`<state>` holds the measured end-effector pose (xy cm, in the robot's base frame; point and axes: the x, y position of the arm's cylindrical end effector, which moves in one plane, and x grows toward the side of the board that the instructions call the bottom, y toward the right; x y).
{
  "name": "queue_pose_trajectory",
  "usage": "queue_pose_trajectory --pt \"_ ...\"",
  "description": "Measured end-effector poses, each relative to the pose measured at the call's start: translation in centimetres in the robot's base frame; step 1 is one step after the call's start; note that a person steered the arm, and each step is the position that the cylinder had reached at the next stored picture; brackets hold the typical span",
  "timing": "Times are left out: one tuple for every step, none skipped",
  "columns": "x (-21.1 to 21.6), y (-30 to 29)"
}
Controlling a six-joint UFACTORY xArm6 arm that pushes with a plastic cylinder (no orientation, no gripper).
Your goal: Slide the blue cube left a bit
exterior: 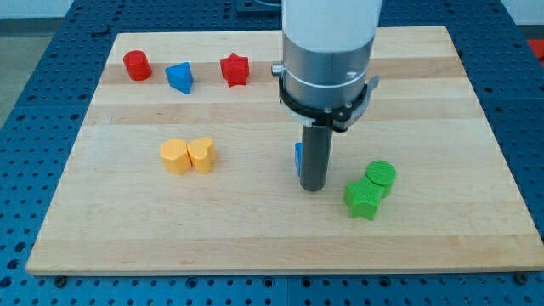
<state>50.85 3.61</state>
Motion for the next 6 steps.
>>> queue_pose_trajectory --pt "-2.9 0.0" --pt "-6.8 0.0" --pt "-10.1 0.0" --pt "-10.2 1.7" --pt "-12.2 3.1" --pt "-14.4 2.0"
